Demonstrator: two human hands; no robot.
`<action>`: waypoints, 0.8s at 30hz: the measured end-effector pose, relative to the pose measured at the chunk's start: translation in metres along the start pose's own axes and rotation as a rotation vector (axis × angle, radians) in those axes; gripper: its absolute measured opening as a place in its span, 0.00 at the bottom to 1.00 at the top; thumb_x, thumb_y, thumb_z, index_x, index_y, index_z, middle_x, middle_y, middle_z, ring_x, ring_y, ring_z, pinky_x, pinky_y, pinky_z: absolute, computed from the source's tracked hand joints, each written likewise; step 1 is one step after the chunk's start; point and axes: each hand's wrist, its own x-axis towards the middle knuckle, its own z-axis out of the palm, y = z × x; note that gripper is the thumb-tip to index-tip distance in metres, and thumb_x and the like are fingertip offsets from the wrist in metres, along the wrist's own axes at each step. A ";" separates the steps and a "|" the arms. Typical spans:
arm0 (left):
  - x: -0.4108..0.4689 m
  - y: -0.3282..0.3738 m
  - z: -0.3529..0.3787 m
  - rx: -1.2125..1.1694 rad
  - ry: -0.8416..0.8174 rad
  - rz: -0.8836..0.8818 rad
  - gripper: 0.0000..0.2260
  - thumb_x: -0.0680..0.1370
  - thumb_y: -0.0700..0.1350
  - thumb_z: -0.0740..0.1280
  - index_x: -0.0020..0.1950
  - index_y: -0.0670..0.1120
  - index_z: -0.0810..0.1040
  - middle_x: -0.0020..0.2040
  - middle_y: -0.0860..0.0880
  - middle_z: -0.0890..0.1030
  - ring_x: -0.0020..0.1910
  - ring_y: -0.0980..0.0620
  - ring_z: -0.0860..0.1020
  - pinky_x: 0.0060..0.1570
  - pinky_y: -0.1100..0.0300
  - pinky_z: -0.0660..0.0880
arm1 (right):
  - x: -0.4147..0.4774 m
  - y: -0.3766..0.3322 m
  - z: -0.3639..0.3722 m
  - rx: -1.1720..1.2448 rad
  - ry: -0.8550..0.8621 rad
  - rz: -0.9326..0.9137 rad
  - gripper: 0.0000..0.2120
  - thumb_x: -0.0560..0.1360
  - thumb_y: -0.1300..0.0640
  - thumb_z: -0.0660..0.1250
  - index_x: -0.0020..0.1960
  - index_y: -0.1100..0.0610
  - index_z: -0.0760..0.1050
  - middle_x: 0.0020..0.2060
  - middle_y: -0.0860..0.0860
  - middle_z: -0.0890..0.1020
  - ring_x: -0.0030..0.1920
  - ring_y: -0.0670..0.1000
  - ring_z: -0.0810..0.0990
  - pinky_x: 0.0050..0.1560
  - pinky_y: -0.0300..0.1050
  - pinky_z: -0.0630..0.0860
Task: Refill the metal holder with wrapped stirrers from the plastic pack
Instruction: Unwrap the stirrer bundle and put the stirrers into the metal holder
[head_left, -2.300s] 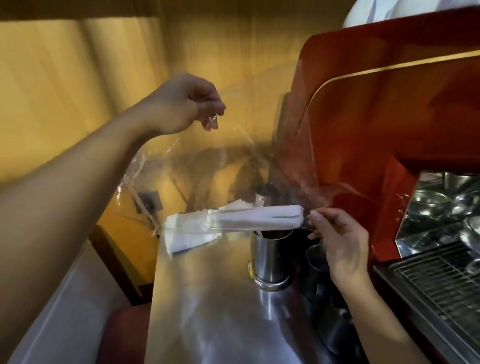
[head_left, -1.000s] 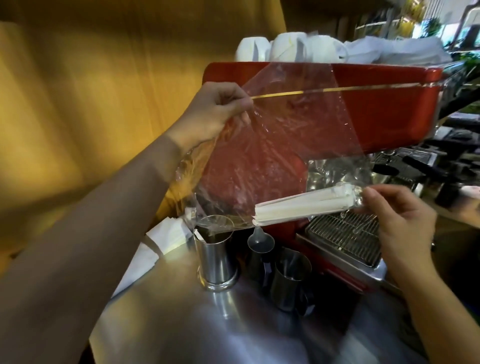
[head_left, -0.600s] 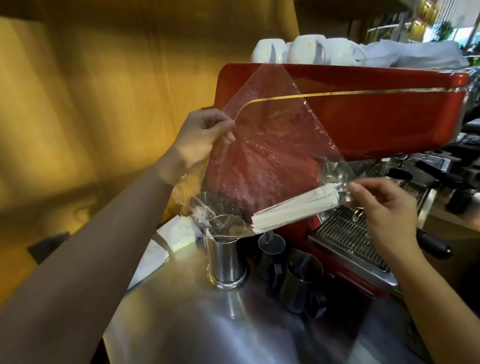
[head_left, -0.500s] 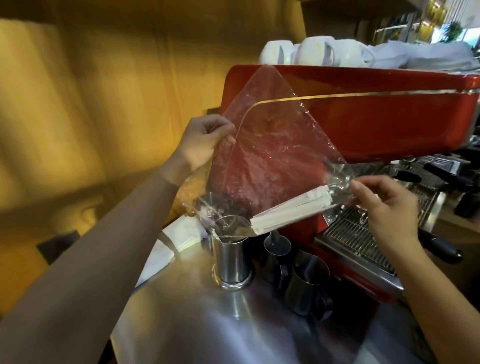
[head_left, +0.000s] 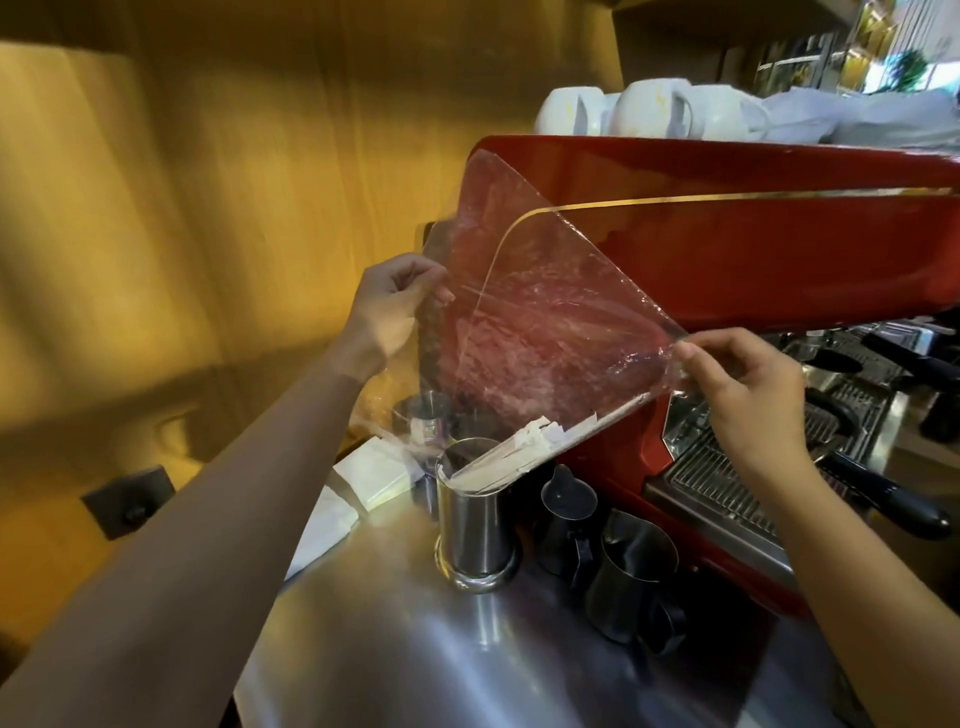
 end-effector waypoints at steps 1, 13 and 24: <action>0.000 -0.002 -0.002 0.001 0.010 -0.012 0.11 0.77 0.38 0.64 0.38 0.49 0.78 0.27 0.58 0.82 0.32 0.60 0.79 0.41 0.64 0.77 | 0.002 -0.002 0.002 0.009 0.001 -0.002 0.03 0.74 0.58 0.67 0.46 0.56 0.78 0.36 0.46 0.80 0.30 0.35 0.77 0.31 0.26 0.72; -0.019 -0.029 -0.026 -0.040 0.164 -0.205 0.09 0.79 0.38 0.62 0.40 0.45 0.77 0.36 0.45 0.79 0.28 0.61 0.79 0.31 0.71 0.75 | -0.005 0.019 0.046 0.154 -0.158 0.215 0.10 0.72 0.54 0.69 0.53 0.52 0.75 0.45 0.47 0.80 0.49 0.47 0.80 0.43 0.44 0.79; -0.037 -0.051 -0.059 0.040 0.217 -0.316 0.07 0.77 0.44 0.65 0.42 0.54 0.80 0.41 0.52 0.82 0.44 0.52 0.79 0.51 0.53 0.76 | 0.026 0.013 0.080 0.056 -0.106 0.084 0.09 0.74 0.57 0.66 0.37 0.49 0.77 0.32 0.50 0.79 0.23 0.40 0.73 0.24 0.33 0.70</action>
